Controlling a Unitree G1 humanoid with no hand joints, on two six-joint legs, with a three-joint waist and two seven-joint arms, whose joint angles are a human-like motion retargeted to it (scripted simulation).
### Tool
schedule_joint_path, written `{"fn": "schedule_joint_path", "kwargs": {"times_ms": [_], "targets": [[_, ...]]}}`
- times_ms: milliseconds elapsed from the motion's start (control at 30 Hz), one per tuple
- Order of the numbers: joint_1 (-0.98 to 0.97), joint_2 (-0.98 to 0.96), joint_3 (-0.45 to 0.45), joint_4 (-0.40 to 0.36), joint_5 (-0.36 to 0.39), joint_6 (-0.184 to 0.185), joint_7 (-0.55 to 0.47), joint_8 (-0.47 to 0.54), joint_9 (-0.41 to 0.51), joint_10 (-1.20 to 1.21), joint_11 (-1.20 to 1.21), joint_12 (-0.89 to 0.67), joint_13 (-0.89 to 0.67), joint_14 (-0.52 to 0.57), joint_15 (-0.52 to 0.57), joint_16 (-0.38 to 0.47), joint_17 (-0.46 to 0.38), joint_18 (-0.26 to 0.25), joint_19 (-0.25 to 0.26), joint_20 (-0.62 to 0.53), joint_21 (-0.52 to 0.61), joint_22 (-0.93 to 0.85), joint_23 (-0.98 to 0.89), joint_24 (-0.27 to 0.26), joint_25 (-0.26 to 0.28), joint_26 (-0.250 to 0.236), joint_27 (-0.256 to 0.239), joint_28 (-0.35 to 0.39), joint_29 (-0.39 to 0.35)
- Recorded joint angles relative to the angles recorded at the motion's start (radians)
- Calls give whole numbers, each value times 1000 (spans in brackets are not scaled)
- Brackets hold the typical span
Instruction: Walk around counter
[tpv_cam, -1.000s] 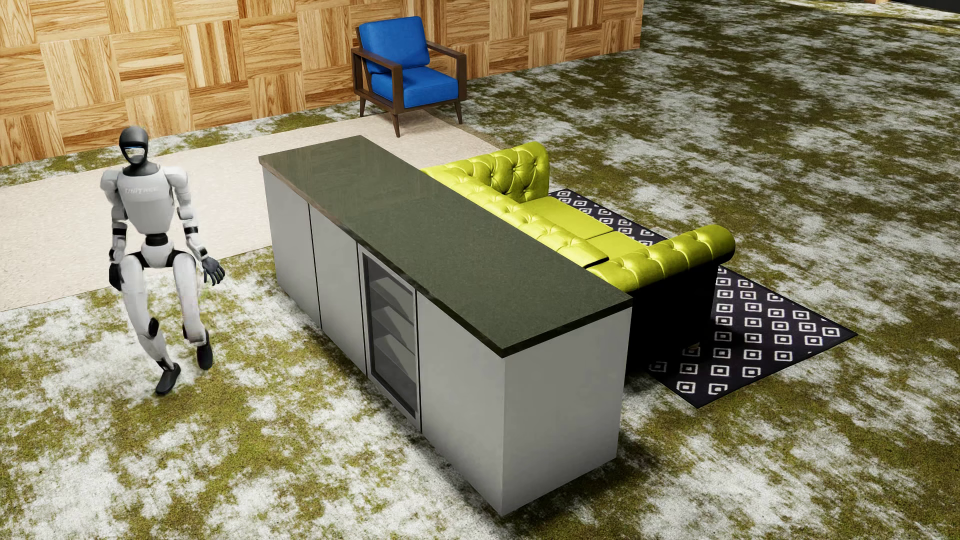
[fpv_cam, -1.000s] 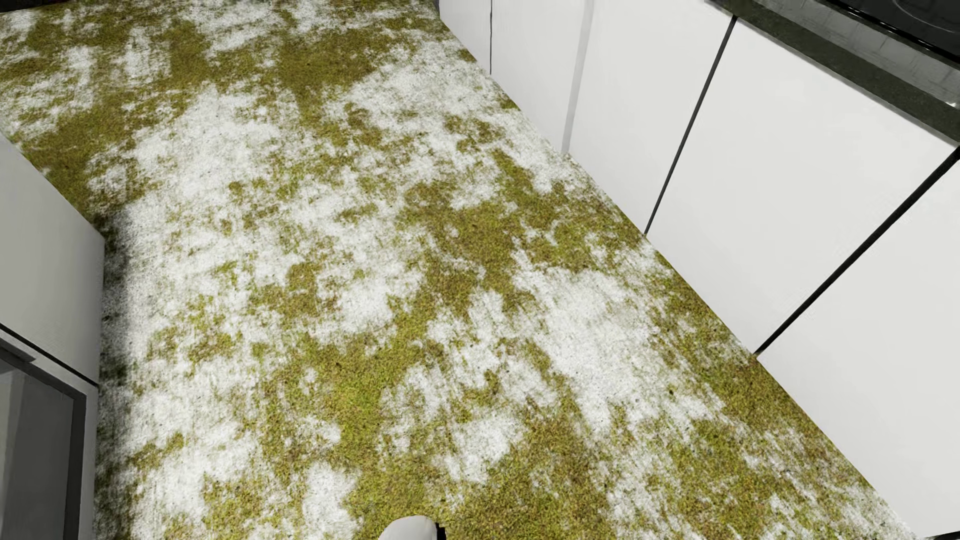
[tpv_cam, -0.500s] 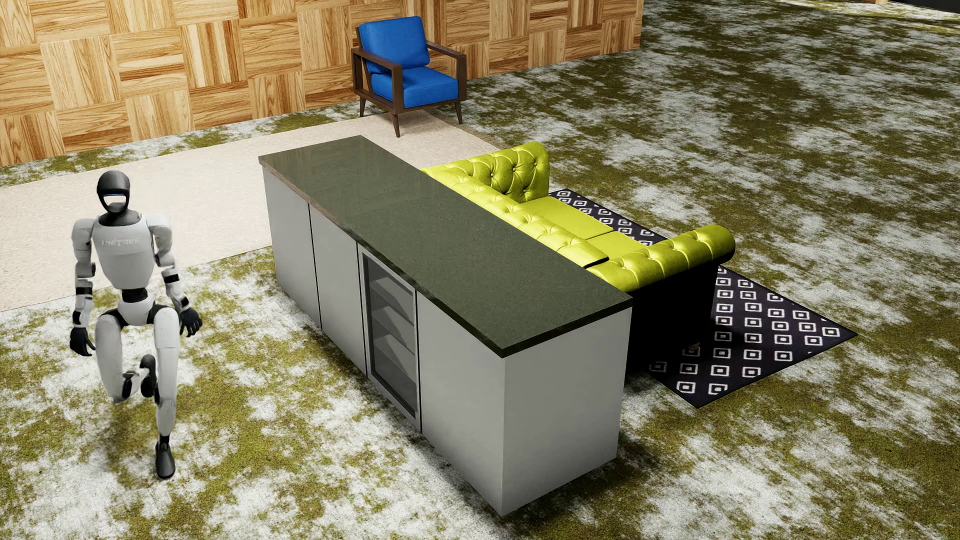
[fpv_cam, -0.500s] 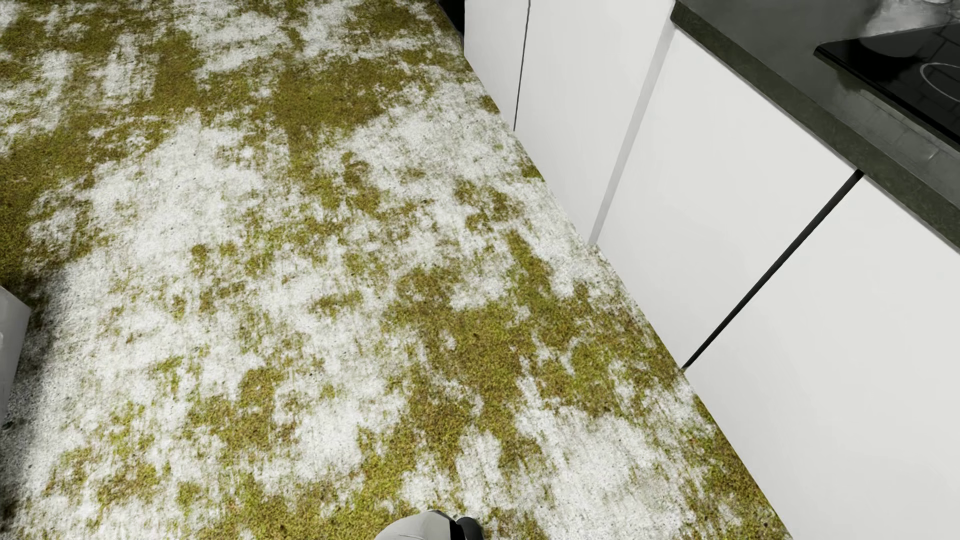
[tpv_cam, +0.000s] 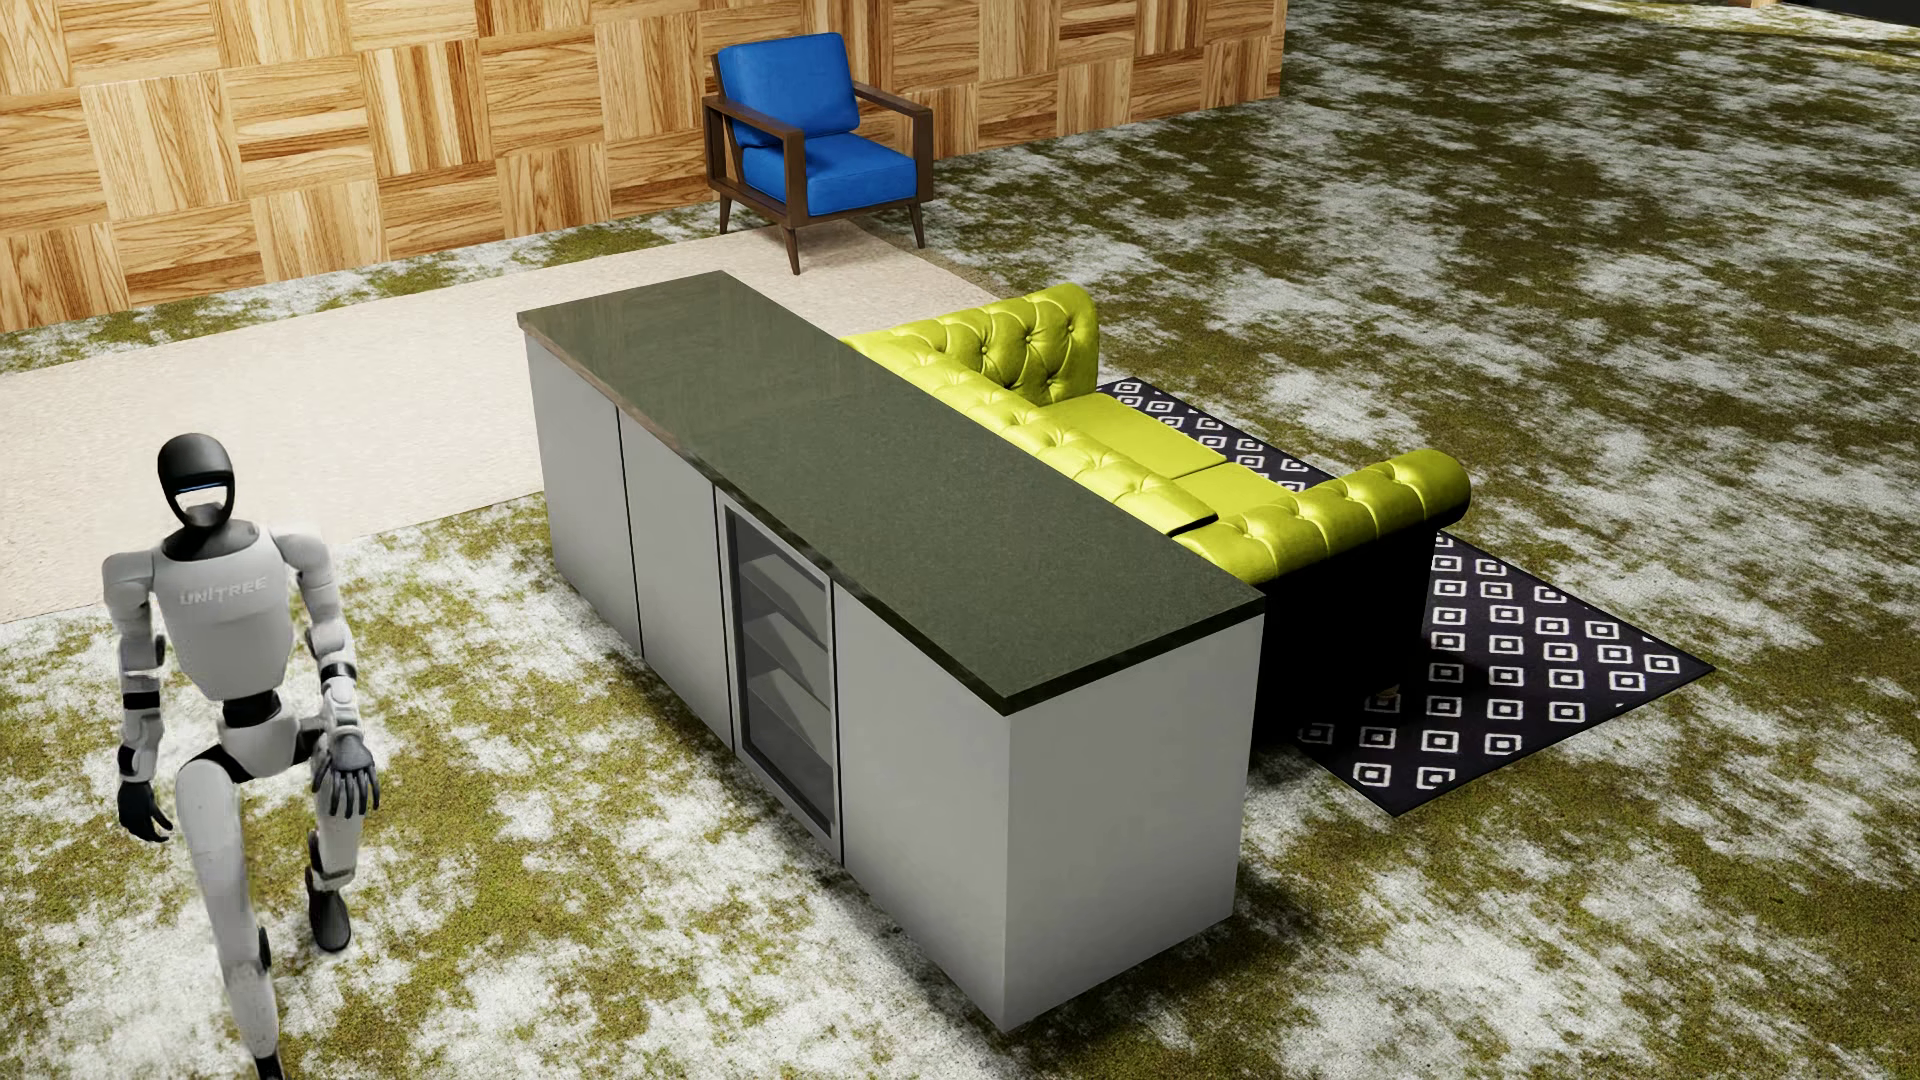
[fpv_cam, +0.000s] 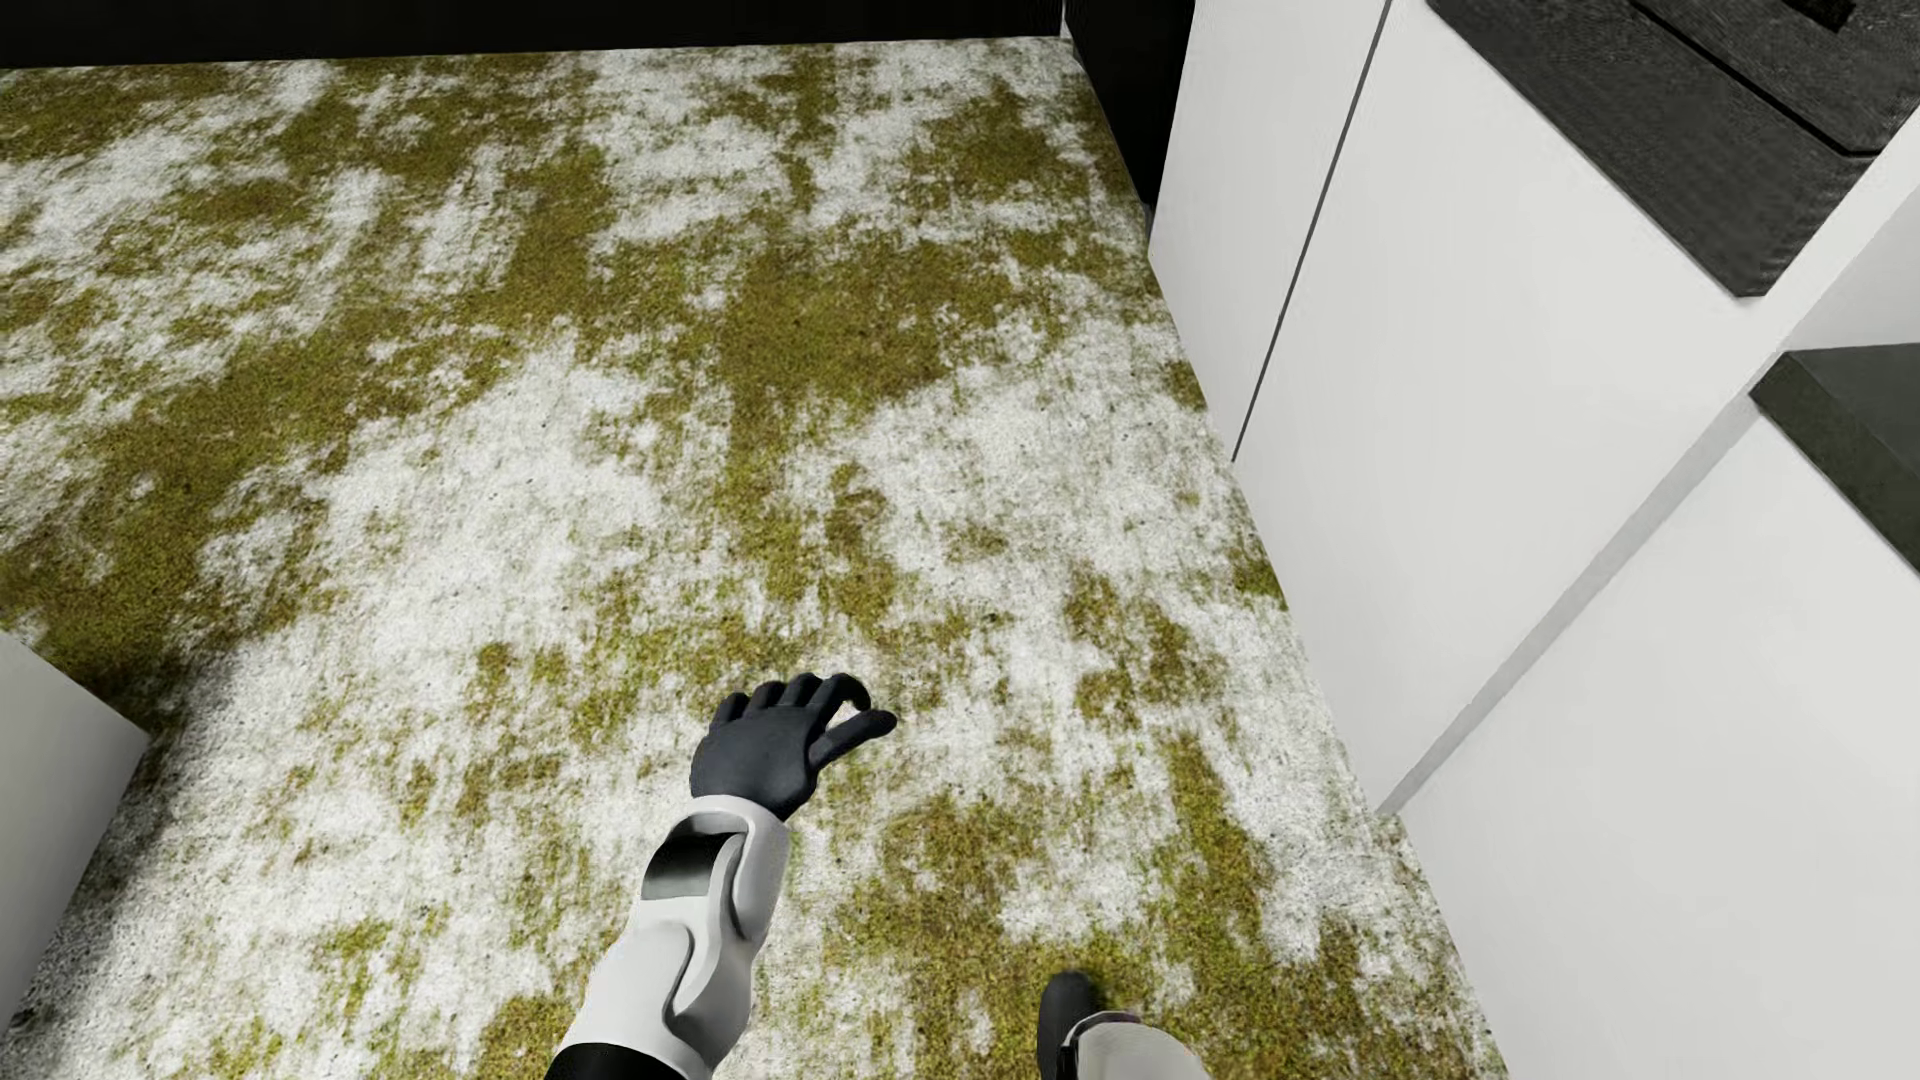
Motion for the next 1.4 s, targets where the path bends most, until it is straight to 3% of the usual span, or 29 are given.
{"fn": "schedule_joint_path", "kwargs": {"times_ms": [33,100,167,200,233,300,400,467,500,567,633,700,767,800,833,867,933,967,1000,1033,1100,1133,1167,1200,1233,1300,1333,1367,1400], "targets": [[-44,4,-5,39,4,17,22,-28,5,160,98,31,5,111,-71,13,25,-31,-22,-5,-29,54,-5,27,27,42,2,-32,-19],[-241,57,-11,172,15,58,93,-101,16,591,171,86,-24,318,-195,16,52,-208,-28,17,-48,213,33,97,52,152,8,-96,-28],[-459,146,7,271,25,98,126,-145,24,844,153,142,-90,276,-267,-17,21,-157,-23,85,-3,399,96,107,-16,285,23,-138,-8],[-561,191,21,295,35,110,146,-151,26,897,127,182,-130,250,-290,-12,0,-161,-19,94,31,462,116,132,-63,324,18,-172,3],[-654,235,36,313,49,119,166,-152,27,905,96,236,-172,256,-309,5,-16,-161,-16,85,56,489,121,167,-97,327,5,-218,10],[-808,321,65,335,77,130,196,-155,26,784,32,373,-254,243,-346,33,-35,-151,-10,96,56,440,108,200,-77,271,-47,-226,-7],[-870,437,92,382,105,138,302,-159,23,218,-43,560,-356,236,-410,-4,-78,-129,12,252,80,371,56,68,-11,247,-90,-197,-22],[-826,517,99,357,126,141,372,-170,19,-308,-100,624,-420,264,-446,-29,-104,-190,30,281,109,376,51,64,-6,280,-74,-206,-27],[-841,558,96,347,133,143,428,-190,17,-397,-118,638,-440,152,-469,-38,-112,-254,40,274,113,380,53,92,-3,285,-65,-226,-31],[-853,636,92,346,129,138,530,-266,14,-259,-83,615,-414,232,-509,-26,-125,-154,65,225,87,395,44,189,14,260,-48,-270,-43],[-810,698,106,333,94,118,550,-283,11,-144,22,592,-363,279,-422,-57,-118,80,78,264,77,335,53,206,25,265,-39,-229,-48],[-768,639,123,295,6,83,527,-266,11,-23,330,562,-302,203,-210,-139,-119,119,36,352,78,252,75,111,14,284,-14,-115,-12],[-699,483,119,204,-65,48,476,-194,14,17,698,467,-229,118,-47,-178,-100,119,-12,385,77,246,81,12,-10,294,-7,-87,7],[-648,398,112,153,-77,35,441,-149,15,4,826,397,-196,91,-97,-172,-82,118,-22,367,74,282,83,10,-14,296,-4,-106,11],[-592,315,102,102,-79,24,396,-101,16,-23,918,320,-168,74,-148,-153,-67,117,-51,298,74,330,83,69,-21,288,-6,-157,16],[-533,238,90,56,-94,17,343,-64,15,-53,970,248,-147,61,-150,-130,-52,116,-65,192,75,351,81,177,-26,272,-8,-219,17],[-430,106,58,-19,-132,6,214,-14,12,-91,942,123,-115,31,-134,-63,-32,110,-80,-87,76,269,62,489,-30,116,-11,-281,8],[-384,57,43,-44,-151,1,142,-16,9,-101,863,80,-100,12,-149,-50,-25,105,-101,-171,80,166,42,584,-28,56,-22,-244,4],[-341,21,30,-62,-168,-3,76,-28,9,-104,744,58,-85,-11,-154,-60,-22,99,-109,-206,83,54,22,577,-24,16,-34,-185,-4],[-304,-3,22,-76,-178,-6,17,-48,9,-107,575,47,-73,-33,-156,-78,-21,94,-110,-211,84,-42,2,477,-17,-28,-44,-120,-12],[-230,-4,16,-88,-144,-11,-71,-58,9,-137,109,45,-65,-70,-114,-107,-27,85,-66,-183,99,-167,-18,101,-12,-95,-54,-86,-15],[-192,19,18,-84,-103,-13,-100,-27,8,-163,-152,47,-72,-81,-113,-100,-38,80,-31,-176,123,-212,-18,-69,-32,-101,-52,-101,-8],[-152,7,22,-81,-76,-14,-119,-23,11,-179,-275,58,-81,-89,-148,-81,-54,77,57,-173,150,-251,-15,-190,-64,-92,-52,-117,10],[-114,-5,27,-73,-57,-15,-124,-61,13,-181,-297,76,-93,-94,-158,-53,-60,70,70,-163,164,-280,-13,-238,-88,-70,-44,-98,26],[-77,-9,28,-58,-37,-13,-126,-72,15,-178,-257,101,-100,-94,-105,-26,-52,60,1,-149,149,-280,-17,-244,-83,-36,-33,-86,26],[-13,-17,19,-25,-19,2,-120,-53,18,-106,-75,141,-84,-31,32,7,-14,62,-30,-114,68,-173,-44,-168,-30,79,-5,-61,-14],[-8,-14,14,-2,-30,16,-110,-80,21,-28,25,148,-59,42,-15,10,10,55,-36,-102,19,-52,-61,-117,9,156,1,-65,-41],[-46,-5,7,26,-44,32,-88,-112,25,112,114,145,-36,128,-96,-6,30,6,-47,-63,-25,108,-71,-92,45,243,5,-70,-64],[-126,18,-3,65,-51,48,-46,-148,29,307,161,133,-25,203,-154,-18,45,-107,-41,-24,-54,291,-59,-61,65,377,13,-112,-79]]}}
